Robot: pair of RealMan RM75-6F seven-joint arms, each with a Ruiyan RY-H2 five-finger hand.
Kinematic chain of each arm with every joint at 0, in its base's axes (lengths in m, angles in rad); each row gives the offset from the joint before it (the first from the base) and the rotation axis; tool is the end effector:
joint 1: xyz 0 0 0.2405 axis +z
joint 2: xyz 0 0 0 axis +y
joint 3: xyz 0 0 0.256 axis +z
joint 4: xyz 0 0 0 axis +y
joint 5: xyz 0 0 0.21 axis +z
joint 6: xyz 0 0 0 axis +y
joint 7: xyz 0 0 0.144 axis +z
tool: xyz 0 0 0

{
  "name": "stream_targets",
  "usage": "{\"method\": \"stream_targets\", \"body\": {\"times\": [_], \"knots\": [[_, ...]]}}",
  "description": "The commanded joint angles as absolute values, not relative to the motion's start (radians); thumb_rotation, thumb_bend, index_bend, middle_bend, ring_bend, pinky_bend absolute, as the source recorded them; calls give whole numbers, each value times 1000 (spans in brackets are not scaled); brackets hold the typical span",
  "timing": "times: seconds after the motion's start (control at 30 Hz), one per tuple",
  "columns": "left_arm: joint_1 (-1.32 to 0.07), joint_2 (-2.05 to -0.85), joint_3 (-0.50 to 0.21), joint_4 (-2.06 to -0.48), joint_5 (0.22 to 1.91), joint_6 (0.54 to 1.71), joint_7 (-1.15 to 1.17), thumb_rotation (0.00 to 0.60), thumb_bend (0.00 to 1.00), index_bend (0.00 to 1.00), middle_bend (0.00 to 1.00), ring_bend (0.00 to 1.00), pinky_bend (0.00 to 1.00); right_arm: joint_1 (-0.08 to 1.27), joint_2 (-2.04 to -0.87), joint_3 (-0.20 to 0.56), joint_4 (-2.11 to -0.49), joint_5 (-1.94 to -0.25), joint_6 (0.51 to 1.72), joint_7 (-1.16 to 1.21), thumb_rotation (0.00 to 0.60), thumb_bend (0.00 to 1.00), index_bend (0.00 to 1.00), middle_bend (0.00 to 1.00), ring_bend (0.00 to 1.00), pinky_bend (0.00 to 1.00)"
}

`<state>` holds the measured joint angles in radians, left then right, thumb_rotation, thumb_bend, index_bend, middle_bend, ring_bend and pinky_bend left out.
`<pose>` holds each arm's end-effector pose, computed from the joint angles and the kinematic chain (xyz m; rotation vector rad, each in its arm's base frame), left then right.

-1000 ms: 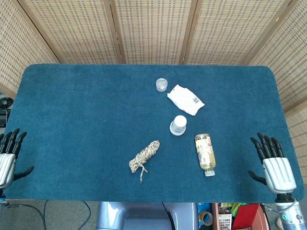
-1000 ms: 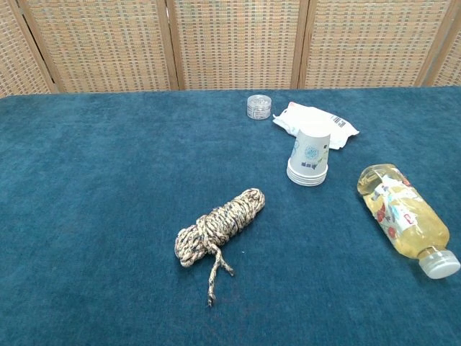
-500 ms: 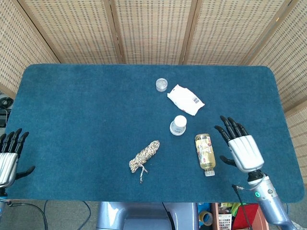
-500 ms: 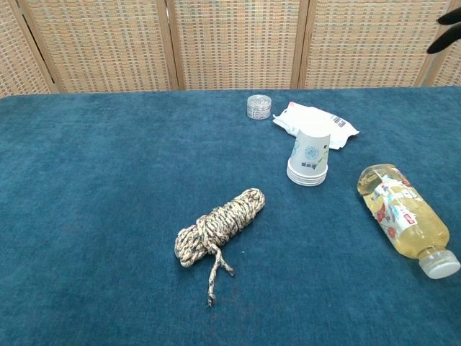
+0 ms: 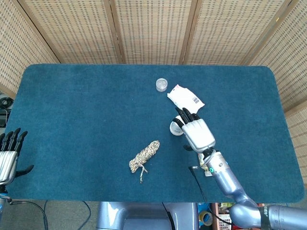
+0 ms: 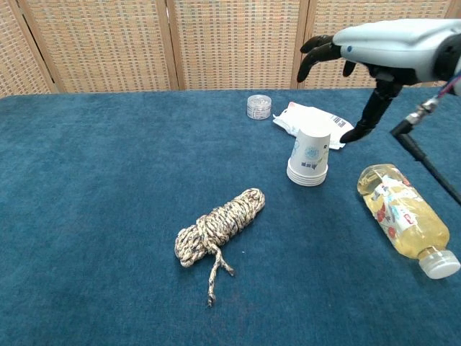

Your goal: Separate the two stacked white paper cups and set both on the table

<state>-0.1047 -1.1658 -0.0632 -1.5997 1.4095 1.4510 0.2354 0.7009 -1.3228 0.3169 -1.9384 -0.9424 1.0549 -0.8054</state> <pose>-0.3183 0.1895 0.1471 -1.3992 -0.7994 -0.7118 -0.0912 -0.3206 0.0601 1.8444 -0.7369 0.8890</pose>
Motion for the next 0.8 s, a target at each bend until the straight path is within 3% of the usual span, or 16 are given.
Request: {"method": "stream_targets", "body": {"times": [0.03,0.43,0.8], "knots": [[-104,-1165,-67,-1596,1407,1456,234,600,126,0,0,0,0,776,-1387,335,-1855,-838,1040,-854,600,136,245,28,0,287],[-108,-1175,-65,-1601,1413,1463,276,600,127,0,0,0,0,880,-1428,309,-1686,-681,1001,-843,600,138,245,31,0,297],[-114,-1181,-59,-1610,1412,1451,300,600,126,0,0,0,0,923,-1428,270,-1627,-610,978,-814,600,138,266,41,0,309]]}}
